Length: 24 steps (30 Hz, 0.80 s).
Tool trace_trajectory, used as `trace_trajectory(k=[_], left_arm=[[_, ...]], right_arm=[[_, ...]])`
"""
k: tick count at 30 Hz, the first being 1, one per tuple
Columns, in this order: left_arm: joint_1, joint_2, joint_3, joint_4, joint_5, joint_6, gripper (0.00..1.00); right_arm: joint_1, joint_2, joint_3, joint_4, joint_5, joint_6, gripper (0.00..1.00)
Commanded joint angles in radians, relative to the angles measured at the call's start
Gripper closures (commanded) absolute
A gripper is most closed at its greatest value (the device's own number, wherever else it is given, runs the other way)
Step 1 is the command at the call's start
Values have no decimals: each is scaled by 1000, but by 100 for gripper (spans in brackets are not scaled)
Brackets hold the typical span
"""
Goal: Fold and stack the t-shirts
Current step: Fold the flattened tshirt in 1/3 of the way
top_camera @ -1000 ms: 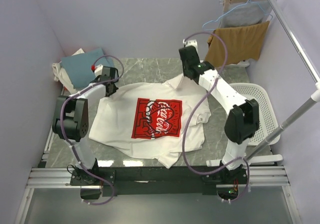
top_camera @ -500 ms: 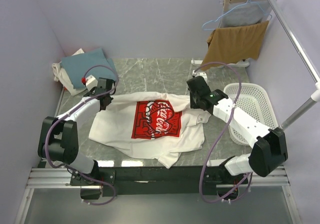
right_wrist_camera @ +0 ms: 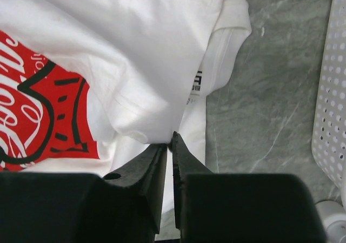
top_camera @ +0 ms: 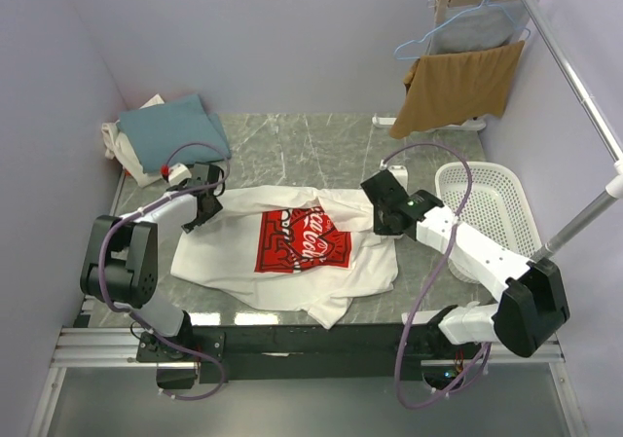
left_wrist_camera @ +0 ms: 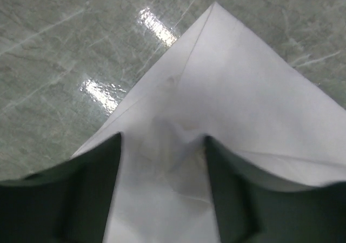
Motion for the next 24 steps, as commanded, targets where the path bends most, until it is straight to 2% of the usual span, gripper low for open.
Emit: trace_trajectory(k=[1, 2, 5, 11, 16, 19, 20, 22, 24], left_arm=[[3, -66, -24, 53, 34, 31, 21], [3, -82, -27, 69, 33, 40, 16], [3, -106, -30, 95, 36, 47, 13], [3, -72, 11, 128, 48, 64, 12], [3, -27, 30, 115, 79, 67, 17], [3, -30, 25, 117, 95, 58, 23], [3, -47, 19, 128, 103, 64, 29], [3, -60, 15, 131, 114, 66, 34], [4, -57, 28, 114, 117, 66, 40]], right_arm=[[17, -101, -13, -36, 42, 41, 83], [17, -109, -10, -42, 52, 42, 79], [18, -150, -5, -19, 68, 32, 70], [17, -126, 15, 18, 78, -8, 65], [15, -88, 18, 46, 50, -21, 65], [15, -94, 14, 52, 38, -21, 65], [15, -95, 12, 53, 32, -22, 67], [15, -103, 6, 53, 29, -16, 69], [17, -107, -3, 55, 24, -16, 74]])
